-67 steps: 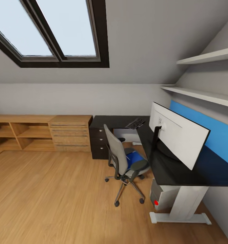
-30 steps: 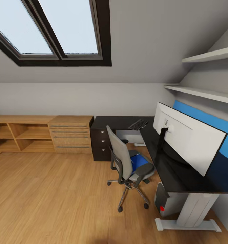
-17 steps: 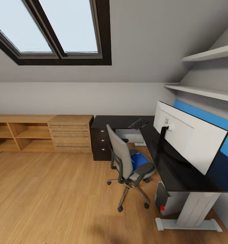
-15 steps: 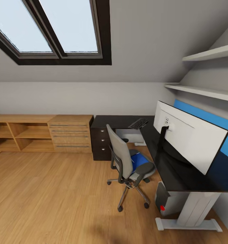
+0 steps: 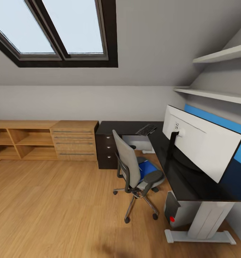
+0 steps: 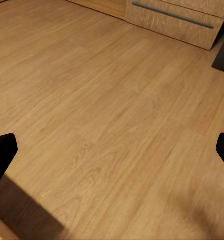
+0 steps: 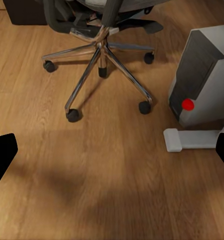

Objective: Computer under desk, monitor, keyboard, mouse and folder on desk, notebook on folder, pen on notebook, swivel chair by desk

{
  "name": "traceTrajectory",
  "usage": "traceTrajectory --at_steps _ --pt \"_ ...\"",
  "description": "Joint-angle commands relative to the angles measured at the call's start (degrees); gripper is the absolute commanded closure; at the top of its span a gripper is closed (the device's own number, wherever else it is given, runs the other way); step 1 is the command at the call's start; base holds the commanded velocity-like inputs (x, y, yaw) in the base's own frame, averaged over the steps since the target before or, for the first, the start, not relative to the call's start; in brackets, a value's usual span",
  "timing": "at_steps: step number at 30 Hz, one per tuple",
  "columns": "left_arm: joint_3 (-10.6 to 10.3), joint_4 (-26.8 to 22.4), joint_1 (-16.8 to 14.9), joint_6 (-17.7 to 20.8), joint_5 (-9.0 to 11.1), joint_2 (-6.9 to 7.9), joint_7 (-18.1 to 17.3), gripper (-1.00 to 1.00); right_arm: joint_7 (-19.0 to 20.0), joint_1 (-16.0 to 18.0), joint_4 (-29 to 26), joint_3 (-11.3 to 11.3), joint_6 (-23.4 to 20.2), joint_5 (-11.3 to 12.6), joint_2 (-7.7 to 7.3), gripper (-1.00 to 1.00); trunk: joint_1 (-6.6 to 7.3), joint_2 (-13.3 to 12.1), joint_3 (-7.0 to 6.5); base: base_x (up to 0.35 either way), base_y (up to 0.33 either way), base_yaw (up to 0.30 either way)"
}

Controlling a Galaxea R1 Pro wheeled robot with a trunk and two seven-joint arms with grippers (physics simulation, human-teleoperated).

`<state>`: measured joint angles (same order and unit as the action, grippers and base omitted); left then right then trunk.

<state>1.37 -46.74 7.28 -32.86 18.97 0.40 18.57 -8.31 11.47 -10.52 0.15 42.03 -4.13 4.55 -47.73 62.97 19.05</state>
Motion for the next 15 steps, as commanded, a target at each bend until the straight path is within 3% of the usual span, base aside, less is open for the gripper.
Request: traceTrajectory --at_steps 1,15 --pt "-0.11 -0.08 0.01 -0.09 0.17 0.03 0.18 -1.0 -0.48 0.04 0.03 0.02 0.1 -0.44 0.02 -1.0 -0.23 0.46 0.24 0.0 0.0 0.0" --pt "-0.14 0.07 0.01 -0.01 0.19 0.04 0.24 -1.0 -0.48 0.04 0.06 0.1 0.05 -0.44 0.02 -1.0 -3.31 6.07 2.75 0.0 0.0 0.0"
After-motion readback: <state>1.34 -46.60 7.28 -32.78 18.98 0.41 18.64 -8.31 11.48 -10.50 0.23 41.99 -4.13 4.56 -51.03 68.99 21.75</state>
